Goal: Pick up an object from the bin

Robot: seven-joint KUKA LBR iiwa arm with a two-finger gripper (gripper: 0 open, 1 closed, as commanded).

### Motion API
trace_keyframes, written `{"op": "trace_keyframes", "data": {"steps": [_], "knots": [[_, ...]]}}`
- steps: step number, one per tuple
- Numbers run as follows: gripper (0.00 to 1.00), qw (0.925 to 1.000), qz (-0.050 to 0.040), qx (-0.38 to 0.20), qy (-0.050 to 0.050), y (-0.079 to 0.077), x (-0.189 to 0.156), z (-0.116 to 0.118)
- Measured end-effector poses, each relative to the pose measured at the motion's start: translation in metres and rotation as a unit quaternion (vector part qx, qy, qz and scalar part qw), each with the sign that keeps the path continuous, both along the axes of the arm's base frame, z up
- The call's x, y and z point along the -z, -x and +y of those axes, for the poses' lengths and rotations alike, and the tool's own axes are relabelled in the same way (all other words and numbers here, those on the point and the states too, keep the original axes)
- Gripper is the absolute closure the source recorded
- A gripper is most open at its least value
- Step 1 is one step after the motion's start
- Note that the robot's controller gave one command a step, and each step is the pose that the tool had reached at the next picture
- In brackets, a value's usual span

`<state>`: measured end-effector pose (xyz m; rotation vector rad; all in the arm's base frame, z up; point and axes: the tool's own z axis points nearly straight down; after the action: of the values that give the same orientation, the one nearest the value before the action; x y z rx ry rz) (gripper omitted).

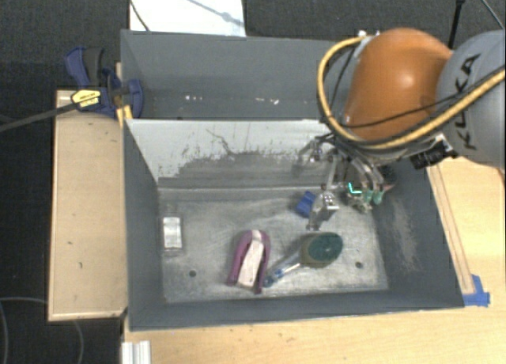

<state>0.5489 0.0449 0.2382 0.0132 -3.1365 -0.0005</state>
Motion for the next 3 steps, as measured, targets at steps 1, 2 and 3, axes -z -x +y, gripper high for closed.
{"op": "trace_keyframes", "data": {"steps": [1,2,3], "knots": [[0.0,1.0,0.0008,-0.004,0.0,0.031,0.107,-0.053],[0.0,1.0,-0.0056,-0.007,0.0,0.041,0.167,-0.065],[1.0,0.9999,-0.0104,-0.006,0.0,0.037,0.163,-0.065]]}}
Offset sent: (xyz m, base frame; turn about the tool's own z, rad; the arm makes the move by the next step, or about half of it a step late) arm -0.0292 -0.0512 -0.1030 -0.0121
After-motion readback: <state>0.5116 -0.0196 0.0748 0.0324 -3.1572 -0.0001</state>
